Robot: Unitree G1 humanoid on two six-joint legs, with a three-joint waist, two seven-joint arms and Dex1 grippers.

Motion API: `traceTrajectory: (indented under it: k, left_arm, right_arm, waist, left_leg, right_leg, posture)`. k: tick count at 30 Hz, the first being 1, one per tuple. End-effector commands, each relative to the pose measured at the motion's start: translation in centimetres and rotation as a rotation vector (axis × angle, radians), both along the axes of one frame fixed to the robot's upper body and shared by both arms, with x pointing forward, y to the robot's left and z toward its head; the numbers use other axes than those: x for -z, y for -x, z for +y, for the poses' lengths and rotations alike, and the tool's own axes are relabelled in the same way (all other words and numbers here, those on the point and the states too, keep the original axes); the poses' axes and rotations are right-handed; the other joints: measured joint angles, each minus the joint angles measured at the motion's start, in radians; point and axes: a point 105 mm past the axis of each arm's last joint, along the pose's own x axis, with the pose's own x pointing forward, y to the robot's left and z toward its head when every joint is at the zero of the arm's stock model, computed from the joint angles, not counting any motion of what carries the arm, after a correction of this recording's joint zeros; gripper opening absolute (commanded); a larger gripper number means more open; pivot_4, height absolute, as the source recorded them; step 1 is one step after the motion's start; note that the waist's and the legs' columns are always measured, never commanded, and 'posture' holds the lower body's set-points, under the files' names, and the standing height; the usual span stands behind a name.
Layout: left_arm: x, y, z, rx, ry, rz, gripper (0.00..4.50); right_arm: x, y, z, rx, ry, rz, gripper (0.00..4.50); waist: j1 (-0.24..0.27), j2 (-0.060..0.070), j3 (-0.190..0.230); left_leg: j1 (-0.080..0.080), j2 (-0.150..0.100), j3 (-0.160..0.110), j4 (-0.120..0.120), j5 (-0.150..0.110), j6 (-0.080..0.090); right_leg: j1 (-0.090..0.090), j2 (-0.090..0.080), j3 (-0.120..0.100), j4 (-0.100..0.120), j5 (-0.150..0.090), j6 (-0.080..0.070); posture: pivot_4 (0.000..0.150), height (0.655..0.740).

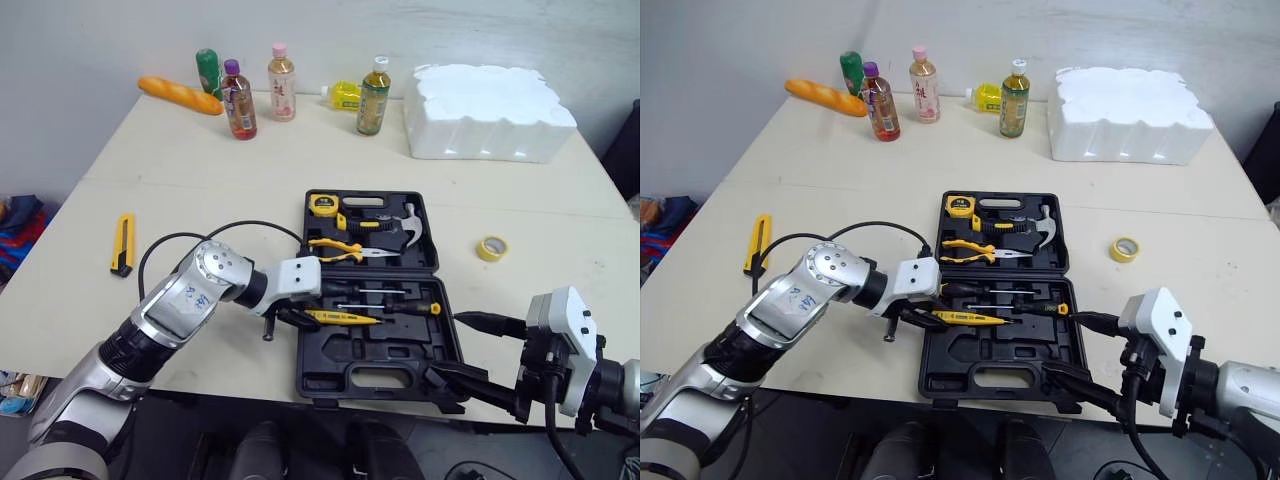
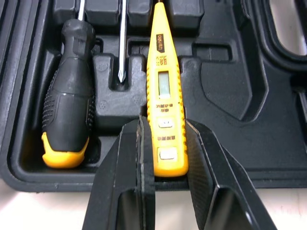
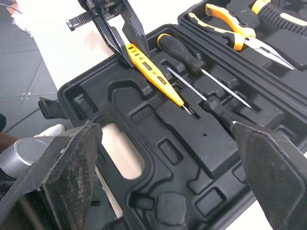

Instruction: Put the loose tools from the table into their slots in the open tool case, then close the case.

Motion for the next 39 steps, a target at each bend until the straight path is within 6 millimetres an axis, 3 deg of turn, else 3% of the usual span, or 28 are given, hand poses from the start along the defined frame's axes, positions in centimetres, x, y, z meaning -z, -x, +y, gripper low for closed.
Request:
traceTrajectory:
  k: [1, 7, 11, 18, 27, 31, 37, 39]
  left_arm:
    - [-0.5, 0.2, -0.4, 0.003, 0.023, 0.013, 1.91]
    - [-2.5, 0.6, 0.0, 0.026, 0.062, 0.013, 4.44]
    - [-3.6, 0.6, -0.1, 0.058, 0.106, 0.001, 4.44]
    - [-3.2, -0.2, 0.3, 0.072, 0.160, 0.002, 4.44]
    - [-0.4, -0.2, 0.1, 0.041, 0.062, 0.045, 4.44]
    - [0.0, -0.8, 0.6, 0.024, 0.015, 0.006, 3.21]
    - [-0.2, -0.3, 1.5, 0.045, -0.008, 0.008, 0.53]
    - [-0.3, -0.2, 1.4, 0.054, -0.010, 0.003, 0.52]
  right_arm:
    - [-0.6, 0.3, 0.3, -0.015, 0.008, -0.038, 4.50]
    - [-0.7, 0.2, 0.2, -0.012, 0.009, -0.039, 4.50]
    - [-0.7, 0.2, 0.2, -0.009, 0.013, -0.044, 4.50]
    - [-0.7, 0.1, 0.0, -0.001, 0.020, -0.049, 4.50]
    - [-0.5, 0.5, -0.1, 0.002, 0.031, -0.042, 4.50]
    - [-0.5, 0.5, -0.1, 0.003, 0.034, -0.043, 4.50]
    - [-0.5, 0.5, -0.1, 0.008, 0.033, -0.047, 4.50]
    - [-0.4, 0.5, -0.2, 0.009, 0.032, -0.048, 4.50]
  waist:
    - [0.002, 0.000, 0.000]
    - [0.001, 0.000, 0.000]
    - [-0.001, 0.000, 0.000]
    - [-0.004, 0.000, 0.000]
    - [-0.006, 0.000, 0.000]
    - [-0.006, 0.000, 0.000]
    - [-0.008, 0.000, 0.000]
    - [-0.009, 0.000, 0.000]
  left_leg:
    - [0.000, 0.000, 0.000, 0.000, 0.000, 0.000]
    - [0.000, 0.000, 0.000, 0.000, 0.000, 0.000]
    - [0.000, 0.001, 0.000, 0.000, 0.000, -0.001]
    - [0.000, 0.000, 0.000, 0.000, 0.001, -0.001]
    - [0.000, 0.000, 0.000, 0.001, 0.000, -0.001]
    - [0.000, 0.000, 0.000, 0.001, 0.000, -0.001]
    - [0.000, 0.001, 0.000, 0.001, 0.000, 0.000]
    - [0.000, 0.001, 0.000, 0.001, 0.000, 0.000]
  right_leg:
    - [0.000, 0.000, 0.000, 0.000, 0.000, 0.000]
    - [0.000, 0.000, 0.000, 0.001, 0.000, 0.000]
    - [0.000, 0.000, 0.000, 0.001, 0.000, 0.000]
    - [0.000, 0.001, 0.000, 0.001, 0.000, 0.000]
    - [0.000, 0.001, 0.000, 0.001, 0.000, 0.000]
    - [0.000, 0.001, 0.000, 0.001, 0.000, 0.000]
    - [0.000, 0.001, 0.000, 0.002, 0.000, 0.000]
    - [0.000, 0.001, 0.000, 0.002, 0.000, 0.000]
  posture:
    - [0.150, 0.7355]
    - [0.150, 0.7355]
    - [0.150, 0.7355]
    - [0.150, 0.7355]
    - [0.150, 0.7355]
    - [0.150, 0.7355]
    - [0.150, 0.7355]
    - [0.150, 0.7355]
